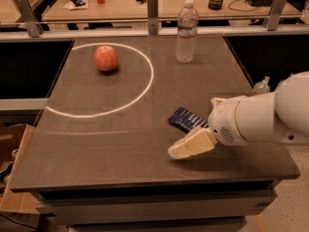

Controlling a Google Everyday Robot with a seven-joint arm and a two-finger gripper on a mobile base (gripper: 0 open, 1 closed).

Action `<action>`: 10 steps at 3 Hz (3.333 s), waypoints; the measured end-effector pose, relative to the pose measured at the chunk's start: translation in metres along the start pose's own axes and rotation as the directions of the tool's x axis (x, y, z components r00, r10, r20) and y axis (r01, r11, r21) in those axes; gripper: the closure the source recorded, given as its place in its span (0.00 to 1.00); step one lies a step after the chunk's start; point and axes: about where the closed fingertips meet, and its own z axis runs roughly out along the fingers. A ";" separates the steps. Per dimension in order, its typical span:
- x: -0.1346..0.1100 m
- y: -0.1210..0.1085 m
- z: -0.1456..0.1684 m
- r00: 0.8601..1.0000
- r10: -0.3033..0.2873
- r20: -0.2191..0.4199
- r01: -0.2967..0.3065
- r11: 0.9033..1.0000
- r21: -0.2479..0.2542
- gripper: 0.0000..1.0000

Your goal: Move rxbar blueberry near water bottle

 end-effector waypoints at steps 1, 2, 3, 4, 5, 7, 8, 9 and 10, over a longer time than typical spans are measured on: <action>0.000 -0.005 0.003 1.000 -0.010 0.003 0.010 1.000 -0.006 0.00; 0.004 -0.006 0.005 1.000 -0.026 -0.005 0.026 1.000 -0.014 0.00; 0.008 -0.007 0.005 0.999 -0.035 -0.012 0.035 0.999 -0.018 0.15; 0.009 -0.006 0.005 0.999 -0.048 -0.009 0.048 0.998 -0.027 0.39; 0.007 -0.004 0.005 0.998 -0.056 0.002 0.056 0.998 -0.033 0.62; -0.011 -0.008 0.007 0.994 -0.069 0.084 0.071 0.997 -0.015 1.00; -0.022 -0.031 0.015 0.985 -0.105 0.140 0.098 0.993 0.062 1.00; -0.033 -0.064 0.019 0.976 -0.146 0.164 0.119 0.980 0.160 1.00; -0.039 -0.094 0.017 0.968 -0.207 0.140 0.170 0.956 0.241 1.00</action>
Offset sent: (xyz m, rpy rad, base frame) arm 0.0063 -0.0081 -0.0139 -0.0194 0.0049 0.0439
